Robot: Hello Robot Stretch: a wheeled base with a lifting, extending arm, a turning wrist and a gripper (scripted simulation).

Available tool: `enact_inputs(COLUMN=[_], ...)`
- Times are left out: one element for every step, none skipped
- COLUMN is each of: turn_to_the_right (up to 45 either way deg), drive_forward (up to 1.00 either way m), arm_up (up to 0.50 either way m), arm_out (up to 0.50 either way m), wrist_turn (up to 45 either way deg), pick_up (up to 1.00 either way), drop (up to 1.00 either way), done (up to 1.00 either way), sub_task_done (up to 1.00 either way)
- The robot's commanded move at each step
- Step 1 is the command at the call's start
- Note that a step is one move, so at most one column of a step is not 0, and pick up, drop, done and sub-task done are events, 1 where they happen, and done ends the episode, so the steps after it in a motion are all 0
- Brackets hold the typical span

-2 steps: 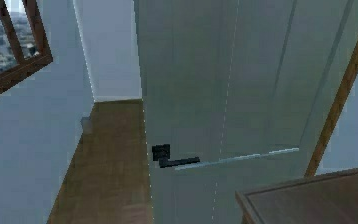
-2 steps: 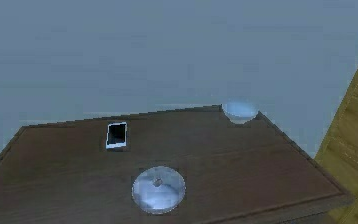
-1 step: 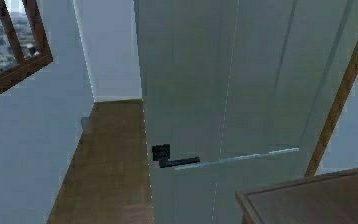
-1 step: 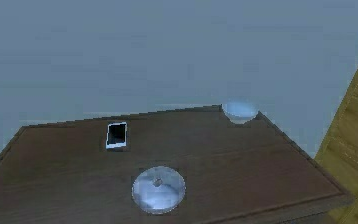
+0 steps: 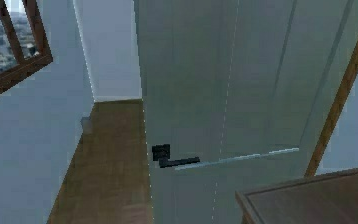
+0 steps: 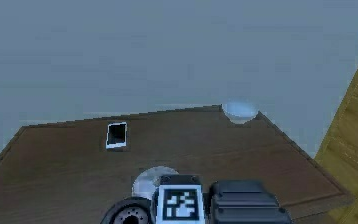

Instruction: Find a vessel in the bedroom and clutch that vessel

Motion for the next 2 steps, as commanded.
enact_inputs(turn_to_the_right=[0.0, 0.0], drive_forward=[0.00, 0.00], arm_up=[0.00, 0.00], arm_out=[0.04, 0.00], wrist_turn=[0.0, 45.0], pick_up=[0.00, 0.00], drop=[0.00, 0.00], done=[0.00, 0.00], sub_task_done=[0.00, 0.00])
